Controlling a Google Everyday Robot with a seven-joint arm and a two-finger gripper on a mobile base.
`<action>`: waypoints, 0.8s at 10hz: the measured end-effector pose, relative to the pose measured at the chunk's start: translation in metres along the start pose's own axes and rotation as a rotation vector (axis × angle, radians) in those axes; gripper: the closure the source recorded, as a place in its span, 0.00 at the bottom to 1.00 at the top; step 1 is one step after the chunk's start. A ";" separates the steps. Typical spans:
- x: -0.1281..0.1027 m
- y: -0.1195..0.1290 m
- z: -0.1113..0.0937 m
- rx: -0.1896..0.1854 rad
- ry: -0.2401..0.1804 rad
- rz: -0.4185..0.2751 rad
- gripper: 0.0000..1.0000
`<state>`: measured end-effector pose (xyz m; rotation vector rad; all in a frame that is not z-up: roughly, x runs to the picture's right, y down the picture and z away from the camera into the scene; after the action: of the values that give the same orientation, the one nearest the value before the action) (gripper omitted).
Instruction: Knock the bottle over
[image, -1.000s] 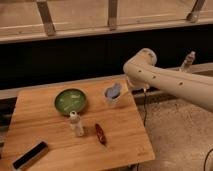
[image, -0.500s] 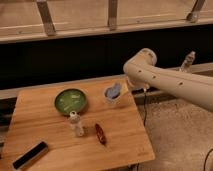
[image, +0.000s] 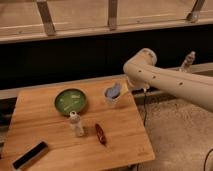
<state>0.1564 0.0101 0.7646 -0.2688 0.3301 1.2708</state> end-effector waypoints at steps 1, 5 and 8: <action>0.000 0.000 0.000 0.000 0.000 0.000 0.20; 0.000 0.000 0.000 0.000 0.000 0.000 0.34; 0.000 0.000 0.000 0.000 0.000 0.000 0.67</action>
<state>0.1564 0.0101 0.7646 -0.2688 0.3301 1.2708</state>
